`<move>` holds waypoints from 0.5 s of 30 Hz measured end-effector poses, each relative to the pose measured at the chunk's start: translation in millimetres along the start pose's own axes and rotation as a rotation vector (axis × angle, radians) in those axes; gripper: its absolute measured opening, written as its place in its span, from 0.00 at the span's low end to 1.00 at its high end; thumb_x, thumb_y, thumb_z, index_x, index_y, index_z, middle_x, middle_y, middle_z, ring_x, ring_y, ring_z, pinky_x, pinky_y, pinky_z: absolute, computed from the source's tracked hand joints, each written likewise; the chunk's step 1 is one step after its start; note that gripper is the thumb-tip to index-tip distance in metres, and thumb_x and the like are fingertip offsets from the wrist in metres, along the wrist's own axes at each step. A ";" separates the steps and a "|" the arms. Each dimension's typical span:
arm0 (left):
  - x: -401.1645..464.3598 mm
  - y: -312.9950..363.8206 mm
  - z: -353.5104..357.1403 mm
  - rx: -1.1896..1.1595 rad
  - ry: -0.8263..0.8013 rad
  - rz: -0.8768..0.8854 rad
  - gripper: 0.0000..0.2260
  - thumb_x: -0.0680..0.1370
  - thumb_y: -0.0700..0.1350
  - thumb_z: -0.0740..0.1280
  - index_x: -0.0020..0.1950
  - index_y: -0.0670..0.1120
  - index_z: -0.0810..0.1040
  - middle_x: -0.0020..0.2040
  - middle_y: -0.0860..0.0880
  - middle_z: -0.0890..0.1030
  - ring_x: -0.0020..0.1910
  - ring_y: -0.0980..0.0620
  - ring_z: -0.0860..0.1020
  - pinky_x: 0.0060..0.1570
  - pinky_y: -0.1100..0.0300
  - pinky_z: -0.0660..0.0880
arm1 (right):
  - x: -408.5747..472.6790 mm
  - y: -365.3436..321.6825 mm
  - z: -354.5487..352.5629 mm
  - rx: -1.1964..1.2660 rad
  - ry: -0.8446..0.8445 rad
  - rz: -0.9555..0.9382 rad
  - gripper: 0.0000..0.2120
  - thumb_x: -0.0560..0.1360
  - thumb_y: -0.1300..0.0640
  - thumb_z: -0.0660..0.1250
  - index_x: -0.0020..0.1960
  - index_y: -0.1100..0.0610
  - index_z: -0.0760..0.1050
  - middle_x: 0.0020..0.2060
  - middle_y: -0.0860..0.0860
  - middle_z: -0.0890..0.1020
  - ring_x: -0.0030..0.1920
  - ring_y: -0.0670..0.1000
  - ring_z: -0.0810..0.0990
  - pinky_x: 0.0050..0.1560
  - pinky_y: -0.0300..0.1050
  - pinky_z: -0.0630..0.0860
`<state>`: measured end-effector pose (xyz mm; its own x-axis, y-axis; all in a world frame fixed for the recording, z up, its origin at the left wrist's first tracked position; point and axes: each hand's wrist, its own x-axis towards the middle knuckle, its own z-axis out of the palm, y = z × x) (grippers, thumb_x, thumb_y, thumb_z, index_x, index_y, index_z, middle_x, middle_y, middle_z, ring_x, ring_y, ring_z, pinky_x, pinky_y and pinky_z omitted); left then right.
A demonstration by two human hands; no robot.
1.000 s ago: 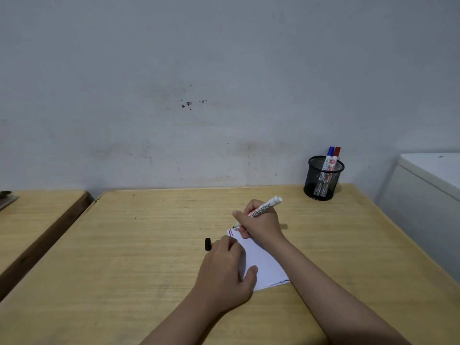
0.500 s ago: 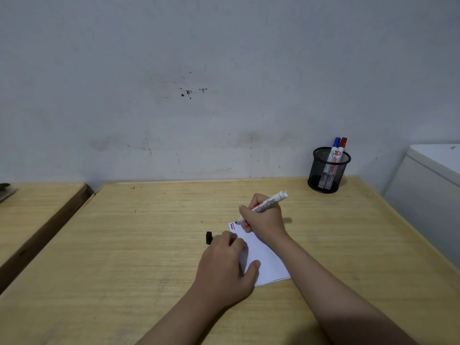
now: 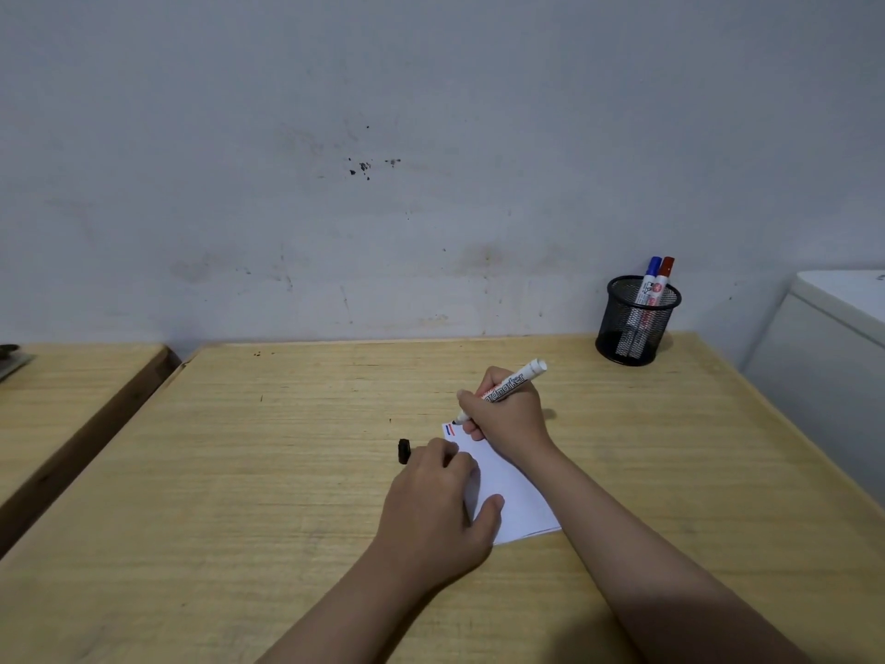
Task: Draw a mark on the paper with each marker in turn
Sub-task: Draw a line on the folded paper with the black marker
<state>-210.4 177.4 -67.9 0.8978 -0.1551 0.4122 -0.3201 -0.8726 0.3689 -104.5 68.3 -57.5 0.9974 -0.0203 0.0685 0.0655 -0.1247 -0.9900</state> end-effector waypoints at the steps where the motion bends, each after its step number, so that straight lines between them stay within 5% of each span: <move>1: 0.0 0.4 -0.1 0.001 0.003 0.000 0.21 0.70 0.60 0.61 0.52 0.46 0.77 0.52 0.50 0.76 0.52 0.51 0.74 0.44 0.59 0.73 | -0.2 -1.0 -0.1 -0.005 -0.002 0.003 0.13 0.67 0.62 0.69 0.30 0.56 0.66 0.31 0.65 0.81 0.26 0.51 0.81 0.30 0.46 0.77; 8: -0.1 1.6 -0.3 0.013 0.002 -0.011 0.21 0.69 0.60 0.60 0.52 0.46 0.77 0.52 0.50 0.76 0.51 0.51 0.75 0.43 0.58 0.73 | 0.9 -4.8 -1.7 -0.031 -0.028 0.037 0.15 0.63 0.66 0.65 0.27 0.55 0.61 0.18 0.51 0.71 0.21 0.52 0.73 0.25 0.42 0.69; 15: 9.4 -5.4 -14.7 0.081 0.200 0.013 0.11 0.70 0.50 0.68 0.49 0.46 0.79 0.50 0.46 0.79 0.45 0.47 0.77 0.42 0.53 0.73 | -0.2 -4.9 -9.9 0.239 0.036 0.010 0.17 0.69 0.65 0.70 0.29 0.56 0.65 0.23 0.57 0.80 0.24 0.54 0.77 0.26 0.43 0.73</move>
<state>-204.8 187.5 -53.7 0.8132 -0.0783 0.5767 -0.2984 -0.9069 0.2976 -105.4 59.1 -51.5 0.9967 -0.0561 0.0589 0.0650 0.1140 -0.9914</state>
